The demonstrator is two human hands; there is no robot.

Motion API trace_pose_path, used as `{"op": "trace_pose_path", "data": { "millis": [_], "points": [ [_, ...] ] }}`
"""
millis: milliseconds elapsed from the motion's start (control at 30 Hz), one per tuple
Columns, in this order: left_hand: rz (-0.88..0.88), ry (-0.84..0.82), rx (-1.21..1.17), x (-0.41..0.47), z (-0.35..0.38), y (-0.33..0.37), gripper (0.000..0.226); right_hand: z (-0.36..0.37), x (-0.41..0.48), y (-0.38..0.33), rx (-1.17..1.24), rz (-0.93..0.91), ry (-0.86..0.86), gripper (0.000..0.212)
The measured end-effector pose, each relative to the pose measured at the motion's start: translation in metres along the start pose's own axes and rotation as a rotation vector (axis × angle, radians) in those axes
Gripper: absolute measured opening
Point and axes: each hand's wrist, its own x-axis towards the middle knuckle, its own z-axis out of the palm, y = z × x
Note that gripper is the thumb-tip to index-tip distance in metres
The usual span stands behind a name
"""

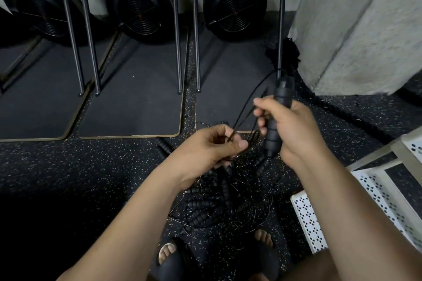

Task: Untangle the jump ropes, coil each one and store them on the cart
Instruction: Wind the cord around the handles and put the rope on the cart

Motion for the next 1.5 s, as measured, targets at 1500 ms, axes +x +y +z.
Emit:
{"op": "trace_pose_path", "data": {
  "millis": [1500],
  "points": [
    [-0.059, 0.003, -0.117, -0.001, 0.000, 0.011, 0.021, 0.005, -0.014, -0.008, 0.029, 0.056, -0.244, 0.010]
  ]
}}
